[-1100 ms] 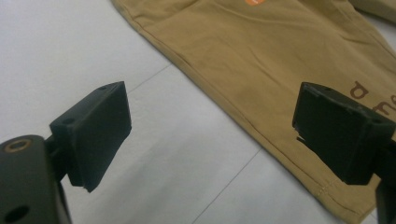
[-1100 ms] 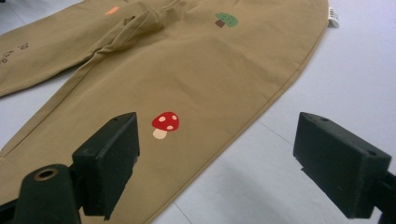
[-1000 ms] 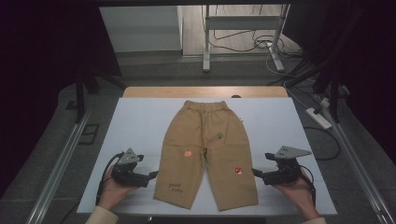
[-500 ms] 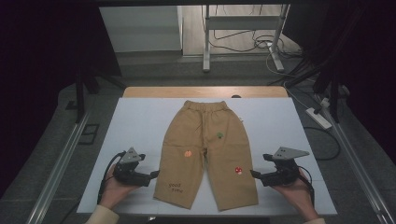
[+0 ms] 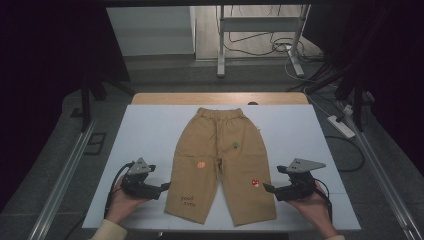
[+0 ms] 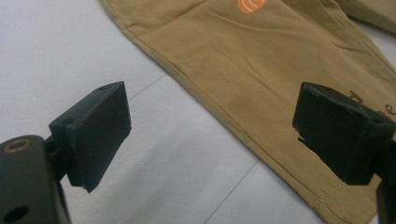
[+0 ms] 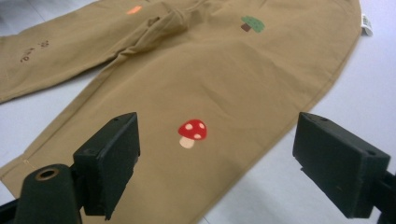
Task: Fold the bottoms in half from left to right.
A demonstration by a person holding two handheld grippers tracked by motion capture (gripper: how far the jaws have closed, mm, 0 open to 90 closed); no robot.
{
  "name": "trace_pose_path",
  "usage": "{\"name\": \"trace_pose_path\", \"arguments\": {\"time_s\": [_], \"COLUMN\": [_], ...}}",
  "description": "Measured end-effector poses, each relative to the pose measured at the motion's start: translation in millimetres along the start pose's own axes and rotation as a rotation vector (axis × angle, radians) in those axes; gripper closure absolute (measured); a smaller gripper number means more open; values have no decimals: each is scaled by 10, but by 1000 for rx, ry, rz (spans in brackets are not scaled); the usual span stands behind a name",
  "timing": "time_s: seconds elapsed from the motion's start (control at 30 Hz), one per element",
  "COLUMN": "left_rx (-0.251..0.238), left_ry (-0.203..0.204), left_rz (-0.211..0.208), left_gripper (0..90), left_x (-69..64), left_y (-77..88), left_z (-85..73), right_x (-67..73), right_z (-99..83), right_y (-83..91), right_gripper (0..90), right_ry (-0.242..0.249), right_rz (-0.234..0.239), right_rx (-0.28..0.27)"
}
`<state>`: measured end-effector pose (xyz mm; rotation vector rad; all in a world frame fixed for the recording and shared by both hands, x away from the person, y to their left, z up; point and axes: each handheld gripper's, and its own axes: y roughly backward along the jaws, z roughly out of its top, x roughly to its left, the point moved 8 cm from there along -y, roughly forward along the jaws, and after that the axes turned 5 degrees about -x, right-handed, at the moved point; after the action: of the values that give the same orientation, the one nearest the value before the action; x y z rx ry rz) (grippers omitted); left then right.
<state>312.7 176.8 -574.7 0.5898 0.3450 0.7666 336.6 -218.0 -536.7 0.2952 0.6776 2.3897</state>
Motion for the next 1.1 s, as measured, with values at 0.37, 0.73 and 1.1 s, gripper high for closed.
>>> {"name": "trace_pose_path", "arguments": {"time_s": [0.37, 0.73, 1.1], "left_rx": [15, 16, 12], "left_ry": [-8, -13, -9], "left_rz": [-10, -12, -8], "left_gripper": [118, 131, 122], "left_x": [-23, -15, -14], "left_y": [-54, -61, -70], "left_z": [11, 23, 33], "right_x": [188, 339, 494], "right_z": [81, 73, 132], "right_y": [-107, -252, -384], "right_gripper": [154, 155, 156], "right_ry": [-26, 1, 26], "right_rz": [62, 93, 125], "right_rx": [-20, 7, 17]}}
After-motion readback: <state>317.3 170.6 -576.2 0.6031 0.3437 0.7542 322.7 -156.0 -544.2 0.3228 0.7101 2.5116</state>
